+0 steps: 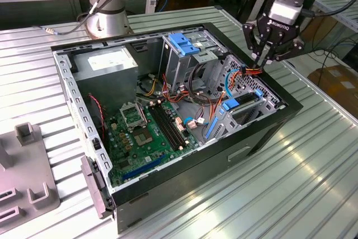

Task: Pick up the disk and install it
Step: 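Insert the first disk wire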

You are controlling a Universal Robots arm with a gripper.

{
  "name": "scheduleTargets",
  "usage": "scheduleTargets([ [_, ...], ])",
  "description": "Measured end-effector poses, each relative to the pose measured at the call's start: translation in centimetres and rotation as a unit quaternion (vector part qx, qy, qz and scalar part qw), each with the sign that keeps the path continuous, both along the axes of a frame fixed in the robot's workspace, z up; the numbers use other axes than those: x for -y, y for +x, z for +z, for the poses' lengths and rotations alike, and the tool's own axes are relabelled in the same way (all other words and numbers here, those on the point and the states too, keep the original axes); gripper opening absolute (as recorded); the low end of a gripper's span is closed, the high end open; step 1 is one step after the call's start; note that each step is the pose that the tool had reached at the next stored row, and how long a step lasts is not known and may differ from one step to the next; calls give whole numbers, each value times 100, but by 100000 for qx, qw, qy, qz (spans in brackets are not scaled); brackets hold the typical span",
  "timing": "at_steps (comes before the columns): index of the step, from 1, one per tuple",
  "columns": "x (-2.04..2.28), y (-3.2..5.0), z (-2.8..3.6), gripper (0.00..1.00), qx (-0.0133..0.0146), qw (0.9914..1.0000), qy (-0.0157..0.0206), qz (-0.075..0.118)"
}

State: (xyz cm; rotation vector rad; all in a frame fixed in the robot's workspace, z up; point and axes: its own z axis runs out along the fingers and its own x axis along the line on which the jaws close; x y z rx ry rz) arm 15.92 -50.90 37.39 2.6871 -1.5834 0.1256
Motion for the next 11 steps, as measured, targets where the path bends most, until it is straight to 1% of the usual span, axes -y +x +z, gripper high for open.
scheduleTargets([
  [2,0,10,-2,24,2,99986,4,1657],
  [4,0,20,-3,24,1,99958,3,2905],
  [5,0,29,-5,25,-1,99930,9,3749],
  [6,0,41,-6,31,1,99883,4,4836],
  [8,0,53,-8,31,1,99823,6,5941],
  [10,0,69,-12,31,1,99655,10,8301],
  [11,0,80,-16,31,0,99498,1,10006],
])
